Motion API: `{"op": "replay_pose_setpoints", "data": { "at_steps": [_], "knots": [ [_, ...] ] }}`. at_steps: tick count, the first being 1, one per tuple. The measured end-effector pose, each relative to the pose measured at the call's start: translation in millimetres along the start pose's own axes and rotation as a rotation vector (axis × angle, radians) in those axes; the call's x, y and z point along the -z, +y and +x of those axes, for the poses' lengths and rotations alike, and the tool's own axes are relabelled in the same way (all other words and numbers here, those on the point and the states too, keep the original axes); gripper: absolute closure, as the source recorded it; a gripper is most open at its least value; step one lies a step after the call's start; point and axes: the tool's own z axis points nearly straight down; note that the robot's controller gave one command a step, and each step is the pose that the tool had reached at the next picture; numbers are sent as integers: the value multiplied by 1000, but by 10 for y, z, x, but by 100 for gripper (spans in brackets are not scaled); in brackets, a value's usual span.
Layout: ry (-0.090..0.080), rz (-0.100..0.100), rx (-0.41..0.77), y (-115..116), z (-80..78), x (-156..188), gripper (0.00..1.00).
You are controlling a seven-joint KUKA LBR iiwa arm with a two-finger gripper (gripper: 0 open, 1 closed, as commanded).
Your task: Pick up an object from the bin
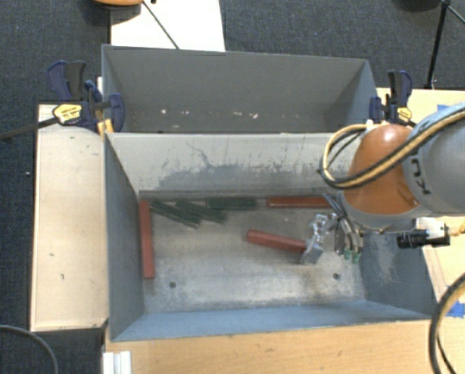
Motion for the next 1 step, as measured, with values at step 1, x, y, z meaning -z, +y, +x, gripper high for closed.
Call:
{"op": "replay_pose_setpoints", "data": {
  "at_steps": [1],
  "knots": [
    [-1,-1,27,161,88,1479,100]
  ]
}}
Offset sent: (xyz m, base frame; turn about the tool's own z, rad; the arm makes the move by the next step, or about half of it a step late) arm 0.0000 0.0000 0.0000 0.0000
